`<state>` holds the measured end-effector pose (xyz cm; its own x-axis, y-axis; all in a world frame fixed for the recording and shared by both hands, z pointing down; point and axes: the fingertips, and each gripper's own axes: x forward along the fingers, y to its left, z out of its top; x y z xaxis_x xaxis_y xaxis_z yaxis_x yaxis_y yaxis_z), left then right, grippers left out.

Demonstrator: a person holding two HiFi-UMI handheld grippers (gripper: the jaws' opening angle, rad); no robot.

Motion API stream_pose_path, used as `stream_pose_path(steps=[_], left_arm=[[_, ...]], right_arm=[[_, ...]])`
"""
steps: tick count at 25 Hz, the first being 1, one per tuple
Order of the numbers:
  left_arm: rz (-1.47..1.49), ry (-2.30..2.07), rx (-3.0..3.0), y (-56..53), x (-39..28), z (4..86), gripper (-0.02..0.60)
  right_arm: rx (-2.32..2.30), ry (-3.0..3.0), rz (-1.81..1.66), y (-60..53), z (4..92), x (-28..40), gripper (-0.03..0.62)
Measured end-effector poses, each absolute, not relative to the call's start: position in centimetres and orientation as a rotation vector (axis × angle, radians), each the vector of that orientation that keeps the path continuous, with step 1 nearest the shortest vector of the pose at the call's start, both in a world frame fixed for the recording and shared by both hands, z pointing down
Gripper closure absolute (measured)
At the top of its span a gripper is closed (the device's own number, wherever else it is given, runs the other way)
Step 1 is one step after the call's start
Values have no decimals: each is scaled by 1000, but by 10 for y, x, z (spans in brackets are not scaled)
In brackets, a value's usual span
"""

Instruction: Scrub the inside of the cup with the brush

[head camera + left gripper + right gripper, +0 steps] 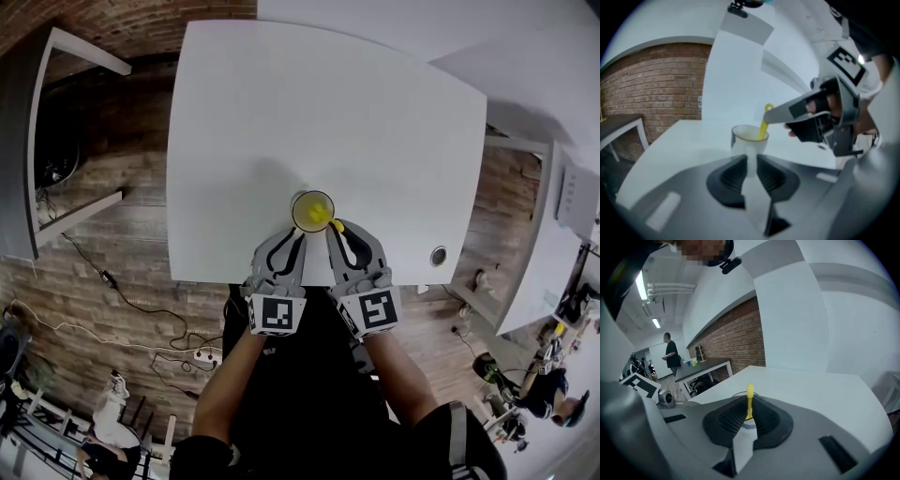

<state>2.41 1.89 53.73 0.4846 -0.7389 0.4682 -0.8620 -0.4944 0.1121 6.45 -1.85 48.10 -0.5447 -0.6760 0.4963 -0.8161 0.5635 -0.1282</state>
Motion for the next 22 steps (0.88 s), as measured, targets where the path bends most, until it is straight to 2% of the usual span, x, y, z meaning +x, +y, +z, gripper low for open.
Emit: stream_pose_path(steps=[6, 22], left_arm=[[524, -1346, 2409, 20, 24, 537, 518], [637, -1233, 2490, 21, 17, 542, 520]], right_arm=[[1206, -2408, 499, -19, 488, 63, 565], [1228, -2470, 377, -32, 438, 61, 565]])
